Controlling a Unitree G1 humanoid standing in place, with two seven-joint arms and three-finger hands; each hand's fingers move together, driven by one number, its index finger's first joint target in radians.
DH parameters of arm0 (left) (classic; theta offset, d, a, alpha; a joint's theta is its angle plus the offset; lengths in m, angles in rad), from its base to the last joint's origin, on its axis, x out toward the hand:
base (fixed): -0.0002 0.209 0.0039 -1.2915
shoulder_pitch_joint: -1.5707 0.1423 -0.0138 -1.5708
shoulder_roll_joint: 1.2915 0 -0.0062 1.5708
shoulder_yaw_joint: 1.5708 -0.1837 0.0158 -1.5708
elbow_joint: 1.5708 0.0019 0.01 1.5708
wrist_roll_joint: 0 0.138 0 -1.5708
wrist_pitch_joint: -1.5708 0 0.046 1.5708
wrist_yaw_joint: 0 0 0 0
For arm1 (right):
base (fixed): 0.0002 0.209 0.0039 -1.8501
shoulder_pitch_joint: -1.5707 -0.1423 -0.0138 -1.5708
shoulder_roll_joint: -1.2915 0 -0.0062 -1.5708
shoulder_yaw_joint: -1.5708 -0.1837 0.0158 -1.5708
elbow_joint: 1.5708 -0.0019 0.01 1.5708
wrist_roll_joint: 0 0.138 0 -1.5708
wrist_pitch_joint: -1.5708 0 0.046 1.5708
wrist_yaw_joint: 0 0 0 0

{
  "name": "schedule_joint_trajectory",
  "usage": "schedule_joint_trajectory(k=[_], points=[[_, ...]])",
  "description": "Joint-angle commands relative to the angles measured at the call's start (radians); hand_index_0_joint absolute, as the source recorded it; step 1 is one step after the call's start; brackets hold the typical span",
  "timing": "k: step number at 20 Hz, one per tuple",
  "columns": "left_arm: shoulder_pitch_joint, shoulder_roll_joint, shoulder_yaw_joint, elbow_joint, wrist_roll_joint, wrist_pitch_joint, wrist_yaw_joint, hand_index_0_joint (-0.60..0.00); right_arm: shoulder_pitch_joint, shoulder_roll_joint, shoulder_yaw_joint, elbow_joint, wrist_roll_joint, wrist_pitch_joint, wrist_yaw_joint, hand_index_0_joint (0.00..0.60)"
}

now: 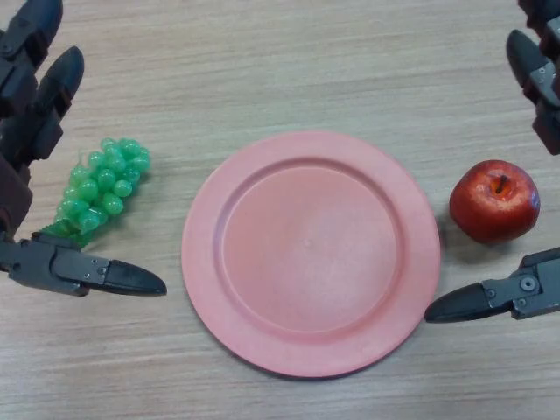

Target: Pick up the green grapes and place it on the plate

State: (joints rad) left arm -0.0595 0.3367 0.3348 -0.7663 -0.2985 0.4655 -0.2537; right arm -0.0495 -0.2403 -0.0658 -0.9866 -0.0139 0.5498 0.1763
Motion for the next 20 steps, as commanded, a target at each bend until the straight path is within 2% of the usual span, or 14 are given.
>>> schedule_joint_trajectory(k=[1, 6, 10, 14, 17, 20], points=[[-0.028, 0.037, 0.055, -0.042, 0.013, -0.135, 0.005, 0.0, -0.019, -0.018, -0.044, -0.05, 0.024, -0.102, -0.024, 0.0], [-0.025, 0.042, 0.072, -0.039, 0.0, -0.142, 0.002, 0.0, -0.021, -0.019, -0.042, -0.041, 0.02, -0.108, -0.023, 0.0], [-0.045, 0.064, 0.099, 0.01, 0.007, -0.167, 0.003, 0.0, -0.055, -0.023, -0.022, -0.038, 0.007, -0.081, -0.028, 0.0], [-0.091, 0.122, 0.106, 0.214, 0.148, -0.316, -0.002, 0.0, -0.058, -0.018, 0.01, -0.038, -0.016, -0.079, -0.029, 0.0], [-0.174, 0.197, 0.073, 0.457, 0.339, -0.455, 0.036, 0.0, -0.056, -0.014, 0.017, -0.044, -0.028, -0.076, -0.02, 0.0], [-0.228, 0.236, 0.031, 0.608, 0.462, -0.517, 0.072, 0.0, -0.064, -0.015, 0.03, -0.05, -0.043, -0.062, -0.017, 0.0]])
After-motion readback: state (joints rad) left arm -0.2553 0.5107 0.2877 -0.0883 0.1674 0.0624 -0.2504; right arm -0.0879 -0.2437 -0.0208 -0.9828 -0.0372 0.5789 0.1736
